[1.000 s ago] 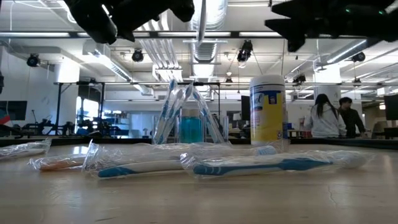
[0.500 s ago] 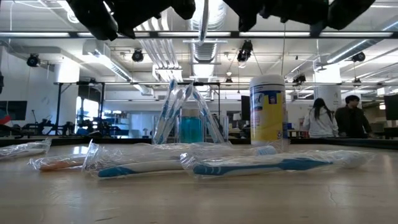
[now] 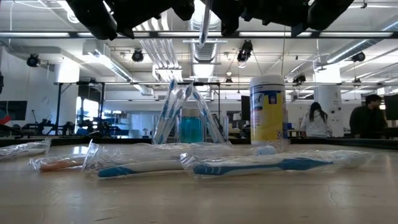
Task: Pick & Place toothbrushing station
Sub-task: Put the blue toothbrush into the transparent organizer
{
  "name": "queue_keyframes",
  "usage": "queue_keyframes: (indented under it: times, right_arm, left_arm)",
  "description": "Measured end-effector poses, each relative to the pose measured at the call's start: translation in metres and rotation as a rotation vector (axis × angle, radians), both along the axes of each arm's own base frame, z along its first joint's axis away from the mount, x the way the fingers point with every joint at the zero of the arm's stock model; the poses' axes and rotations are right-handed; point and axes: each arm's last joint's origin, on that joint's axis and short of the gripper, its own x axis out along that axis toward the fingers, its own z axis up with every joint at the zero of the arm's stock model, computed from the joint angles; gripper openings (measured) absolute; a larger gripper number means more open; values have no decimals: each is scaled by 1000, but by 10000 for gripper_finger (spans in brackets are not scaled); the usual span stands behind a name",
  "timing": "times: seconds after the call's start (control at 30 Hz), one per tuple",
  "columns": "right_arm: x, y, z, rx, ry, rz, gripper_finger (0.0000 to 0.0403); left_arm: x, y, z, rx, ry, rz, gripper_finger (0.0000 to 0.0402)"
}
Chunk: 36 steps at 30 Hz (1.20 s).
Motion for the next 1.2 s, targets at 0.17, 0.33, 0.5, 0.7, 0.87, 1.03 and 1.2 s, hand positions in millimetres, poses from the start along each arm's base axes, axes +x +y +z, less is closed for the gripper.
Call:
queue_keyframes:
  times: [0.17,0.33,0.5,0.7,0.87,1.03,1.2]
  right_arm:
    - [2,0,1,-16,-6,0,201]
    - [-1,0,4,-18,-15,-1,154]
    - [-1,0,4,-36,-23,-4,100]
    - [-2,0,3,-60,-17,6,28]
    - [-2,1,2,-65,8,6,19]
    - [-8,1,5,-89,44,8,17]
    - [-15,0,8,-123,71,-16,16]
  left_arm:
    - [1,1,-2,-9,24,31,20]
    - [1,1,-2,-3,29,33,20]
    - [1,1,-3,-2,34,32,20]
    - [2,1,-4,-13,53,24,23]
    - [2,1,-6,-42,89,7,47]
    - [-8,-1,1,-4,154,-46,72]
    - [-31,-3,20,-6,231,-27,93]
